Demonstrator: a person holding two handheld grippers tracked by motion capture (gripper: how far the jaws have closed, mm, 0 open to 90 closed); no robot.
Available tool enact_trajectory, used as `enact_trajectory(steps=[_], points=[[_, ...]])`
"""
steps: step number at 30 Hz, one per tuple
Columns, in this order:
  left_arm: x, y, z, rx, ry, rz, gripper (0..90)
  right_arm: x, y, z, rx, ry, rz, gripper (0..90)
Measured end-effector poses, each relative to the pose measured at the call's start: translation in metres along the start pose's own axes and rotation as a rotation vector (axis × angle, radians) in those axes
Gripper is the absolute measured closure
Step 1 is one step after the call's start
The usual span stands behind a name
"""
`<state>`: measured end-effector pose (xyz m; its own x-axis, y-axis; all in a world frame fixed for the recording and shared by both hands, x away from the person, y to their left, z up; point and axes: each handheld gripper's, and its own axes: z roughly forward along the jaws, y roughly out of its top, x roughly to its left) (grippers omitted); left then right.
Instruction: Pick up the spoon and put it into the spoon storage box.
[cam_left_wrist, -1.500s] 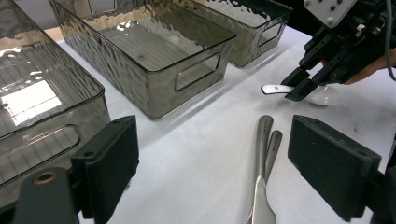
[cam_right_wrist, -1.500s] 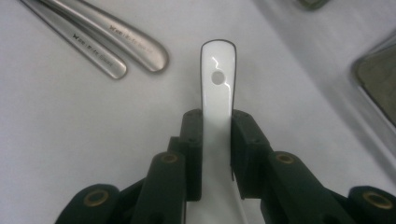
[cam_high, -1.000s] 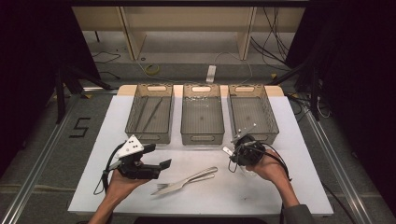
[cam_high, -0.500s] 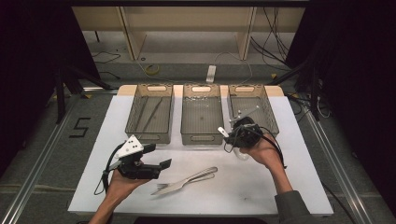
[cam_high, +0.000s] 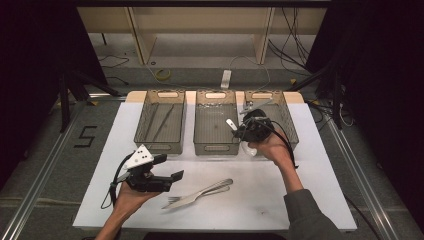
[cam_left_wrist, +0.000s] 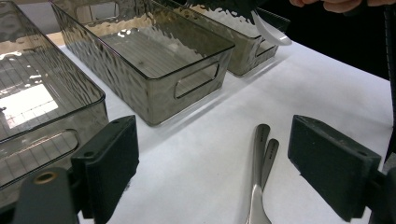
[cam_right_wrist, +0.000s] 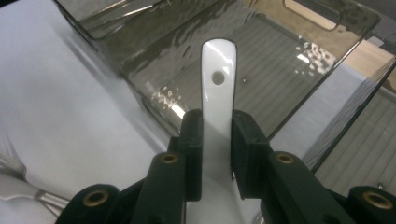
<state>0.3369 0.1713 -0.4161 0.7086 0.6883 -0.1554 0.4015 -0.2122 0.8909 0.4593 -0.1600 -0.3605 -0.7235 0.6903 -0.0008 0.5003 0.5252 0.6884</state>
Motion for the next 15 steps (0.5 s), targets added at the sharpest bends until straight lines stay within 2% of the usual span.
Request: enact_trajectory(steps=[8, 15], points=[[0.000, 0.000, 0.000, -0.002, -0.001, -0.002, 15.9, -0.006, 0.017, 0.008, -0.020, -0.014, 0.021, 76.4], [0.000, 0.000, 0.000, -0.002, -0.005, -0.004, 15.8, -0.007, 0.030, 0.015, -0.022, -0.033, 0.014, 76.5]])
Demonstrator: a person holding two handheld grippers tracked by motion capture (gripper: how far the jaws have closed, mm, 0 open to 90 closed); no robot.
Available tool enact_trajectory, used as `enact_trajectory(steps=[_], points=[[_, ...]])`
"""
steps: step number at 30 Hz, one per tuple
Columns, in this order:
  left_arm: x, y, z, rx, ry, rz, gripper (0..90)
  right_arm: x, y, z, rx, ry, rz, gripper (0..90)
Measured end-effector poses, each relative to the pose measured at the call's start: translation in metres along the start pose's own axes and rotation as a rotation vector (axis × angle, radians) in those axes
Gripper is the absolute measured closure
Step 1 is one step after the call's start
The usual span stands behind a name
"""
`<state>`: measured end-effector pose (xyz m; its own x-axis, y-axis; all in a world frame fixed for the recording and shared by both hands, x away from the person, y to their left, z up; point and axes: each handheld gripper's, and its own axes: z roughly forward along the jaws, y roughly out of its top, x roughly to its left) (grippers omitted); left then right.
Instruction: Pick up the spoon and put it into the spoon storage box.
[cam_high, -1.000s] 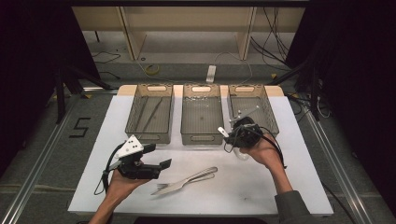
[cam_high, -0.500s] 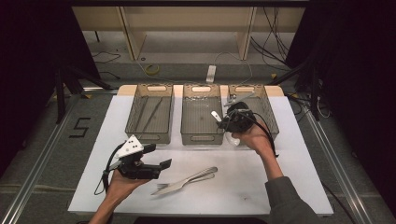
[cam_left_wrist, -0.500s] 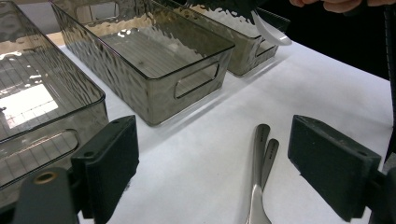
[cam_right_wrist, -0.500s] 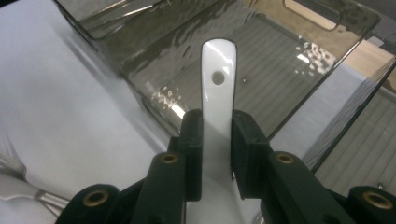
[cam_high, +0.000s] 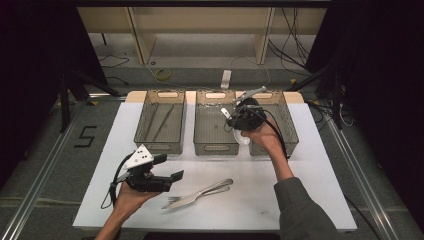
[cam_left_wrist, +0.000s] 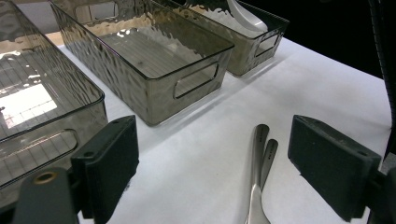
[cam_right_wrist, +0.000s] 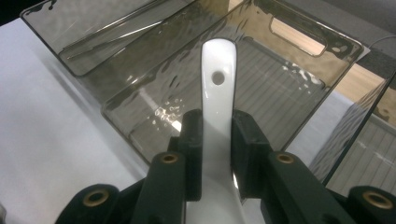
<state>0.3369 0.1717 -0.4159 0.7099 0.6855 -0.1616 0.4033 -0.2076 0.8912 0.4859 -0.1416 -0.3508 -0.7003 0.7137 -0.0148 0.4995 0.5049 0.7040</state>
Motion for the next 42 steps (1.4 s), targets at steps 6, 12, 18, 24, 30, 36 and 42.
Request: enact_trajectory(steps=[6, 12, 18, 24, 30, 36, 42], points=[[-0.001, 0.000, 0.000, -0.005, -0.002, -0.002, 15.8, -0.002, 0.007, 0.008, -0.008, -0.003, 0.021, 76.4], [-0.001, 0.000, 0.000, -0.006, -0.001, -0.001, 15.8, 0.000, 0.012, 0.014, -0.014, 0.000, 0.034, 76.4], [-0.001, 0.000, 0.001, -0.005, -0.003, 0.002, 15.8, -0.001, 0.015, 0.022, -0.015, -0.008, 0.042, 76.4], [-0.001, 0.000, 0.001, -0.006, -0.003, 0.002, 15.8, -0.004, 0.016, 0.030, -0.015, -0.022, 0.060, 76.4], [-0.001, 0.000, 0.001, -0.006, -0.003, 0.003, 15.8, -0.007, 0.014, 0.038, -0.020, -0.036, 0.093, 76.4], [-0.002, 0.000, 0.001, -0.007, -0.004, 0.004, 15.8, -0.007, 0.014, 0.044, -0.019, -0.049, 0.102, 76.3], [-0.002, 0.000, 0.001, -0.006, -0.004, 0.006, 15.8, -0.010, 0.012, 0.050, -0.014, -0.062, 0.116, 76.3]])
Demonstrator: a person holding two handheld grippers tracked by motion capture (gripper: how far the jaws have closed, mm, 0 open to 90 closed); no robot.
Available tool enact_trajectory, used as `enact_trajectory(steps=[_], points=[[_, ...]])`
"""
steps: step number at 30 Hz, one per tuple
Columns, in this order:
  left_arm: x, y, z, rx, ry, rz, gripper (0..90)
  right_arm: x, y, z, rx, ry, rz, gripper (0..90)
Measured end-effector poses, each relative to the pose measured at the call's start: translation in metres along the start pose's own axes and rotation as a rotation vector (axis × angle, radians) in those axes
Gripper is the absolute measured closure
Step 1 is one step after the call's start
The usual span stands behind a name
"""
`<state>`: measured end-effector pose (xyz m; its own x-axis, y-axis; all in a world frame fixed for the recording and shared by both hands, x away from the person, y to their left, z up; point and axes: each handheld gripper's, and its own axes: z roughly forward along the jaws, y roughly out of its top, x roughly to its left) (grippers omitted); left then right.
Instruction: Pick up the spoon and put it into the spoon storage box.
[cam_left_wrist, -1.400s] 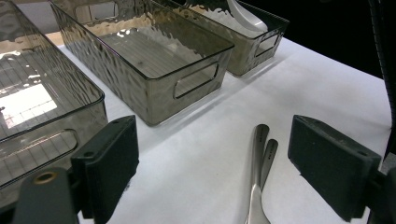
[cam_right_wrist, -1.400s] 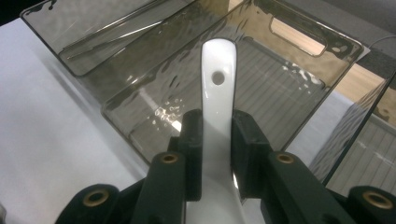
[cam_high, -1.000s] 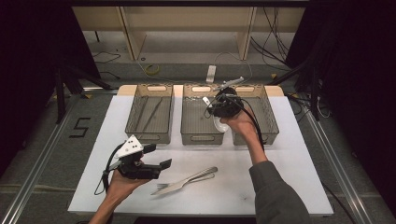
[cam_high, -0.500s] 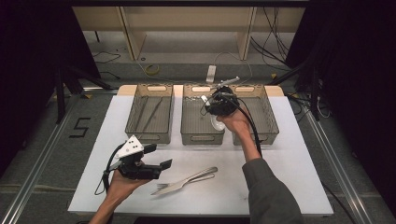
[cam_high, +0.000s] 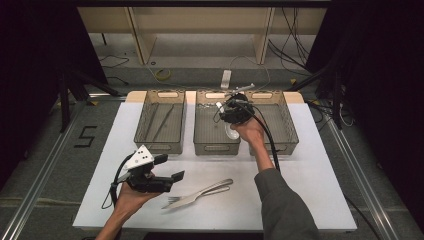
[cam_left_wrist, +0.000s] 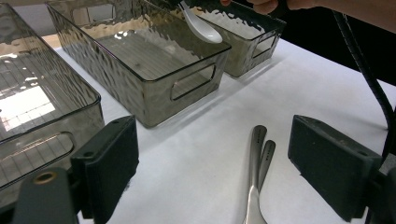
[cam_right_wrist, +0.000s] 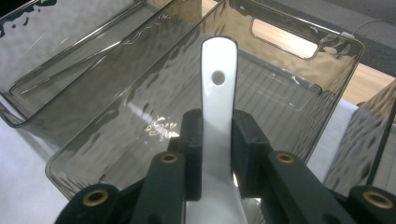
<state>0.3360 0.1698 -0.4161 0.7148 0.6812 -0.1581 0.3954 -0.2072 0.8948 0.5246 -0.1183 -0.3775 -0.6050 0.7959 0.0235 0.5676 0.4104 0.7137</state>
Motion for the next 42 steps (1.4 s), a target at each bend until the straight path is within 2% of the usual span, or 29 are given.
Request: enact_trajectory(steps=[9, 24, 28, 38, 42], points=[[0.000, 0.000, 0.000, 0.000, 0.002, 0.002, 15.8, 0.002, -0.001, 0.006, 0.008, -0.001, 0.003, 76.3], [0.000, 0.000, 0.000, 0.002, -0.001, 0.004, 15.8, 0.008, -0.007, 0.019, 0.036, 0.024, 0.005, 74.7], [0.000, 0.000, 0.000, 0.002, -0.001, 0.005, 15.8, 0.009, -0.009, 0.022, 0.063, 0.029, 0.018, 62.2], [0.000, 0.000, -0.001, 0.004, 0.001, 0.006, 15.8, 0.010, -0.008, 0.006, 0.044, 0.056, -0.001, 46.7], [0.000, 0.000, 0.000, 0.003, 0.002, 0.001, 15.8, 0.013, -0.013, -0.005, 0.030, 0.089, -0.019, 42.4]])
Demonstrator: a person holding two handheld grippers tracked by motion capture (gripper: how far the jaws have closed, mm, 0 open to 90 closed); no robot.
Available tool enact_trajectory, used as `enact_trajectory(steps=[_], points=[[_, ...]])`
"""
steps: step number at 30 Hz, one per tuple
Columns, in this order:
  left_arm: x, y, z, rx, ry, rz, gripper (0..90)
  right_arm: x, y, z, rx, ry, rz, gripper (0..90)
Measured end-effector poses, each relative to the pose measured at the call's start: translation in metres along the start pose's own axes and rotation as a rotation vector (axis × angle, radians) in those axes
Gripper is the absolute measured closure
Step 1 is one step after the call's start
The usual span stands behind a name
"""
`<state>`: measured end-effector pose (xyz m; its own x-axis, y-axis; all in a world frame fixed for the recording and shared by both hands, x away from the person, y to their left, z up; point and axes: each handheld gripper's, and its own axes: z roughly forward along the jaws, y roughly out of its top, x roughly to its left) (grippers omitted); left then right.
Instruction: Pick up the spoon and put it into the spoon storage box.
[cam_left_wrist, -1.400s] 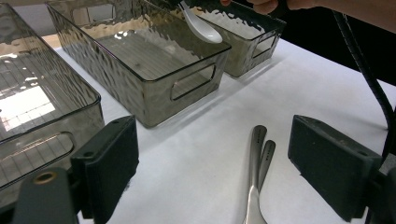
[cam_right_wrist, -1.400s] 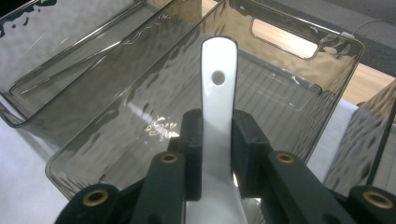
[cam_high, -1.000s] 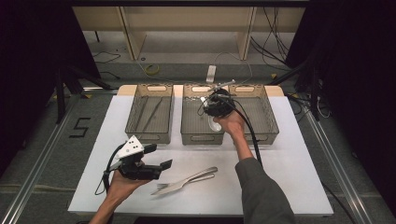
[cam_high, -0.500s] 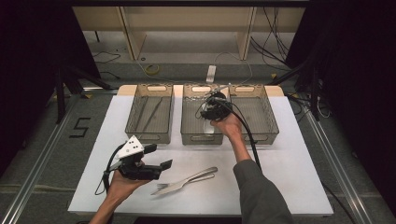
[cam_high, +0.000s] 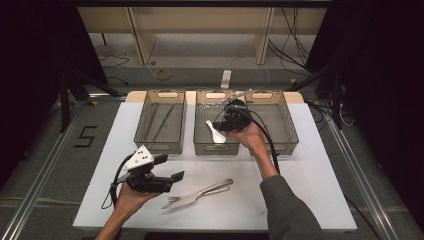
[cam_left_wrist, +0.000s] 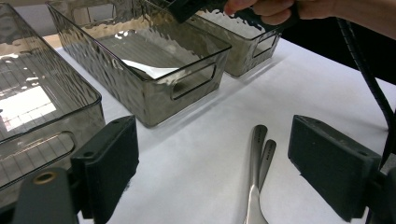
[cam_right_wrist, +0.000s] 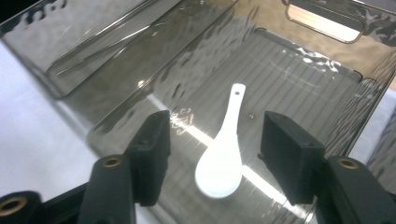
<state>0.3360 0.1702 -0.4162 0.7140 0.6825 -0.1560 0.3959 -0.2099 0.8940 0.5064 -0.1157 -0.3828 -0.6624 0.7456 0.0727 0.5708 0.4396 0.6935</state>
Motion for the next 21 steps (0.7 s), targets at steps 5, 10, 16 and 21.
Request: enact_trajectory(steps=[5, 10, 16, 21], points=[[0.000, 0.000, 0.000, 0.003, 0.001, 0.000, 15.8, 0.007, -0.008, -0.013, -0.004, 0.026, -0.055, 40.9], [0.000, 0.000, 0.000, 0.003, 0.003, 0.001, 15.8, 0.016, -0.017, -0.024, 0.003, 0.063, -0.109, 39.7], [0.000, 0.000, 0.000, 0.003, 0.004, -0.001, 15.8, 0.034, -0.030, -0.033, 0.029, 0.125, -0.173, 38.3], [0.001, 0.000, 0.000, -0.001, 0.005, -0.006, 15.8, 0.047, -0.042, -0.036, 0.032, 0.174, -0.213, 35.9]])
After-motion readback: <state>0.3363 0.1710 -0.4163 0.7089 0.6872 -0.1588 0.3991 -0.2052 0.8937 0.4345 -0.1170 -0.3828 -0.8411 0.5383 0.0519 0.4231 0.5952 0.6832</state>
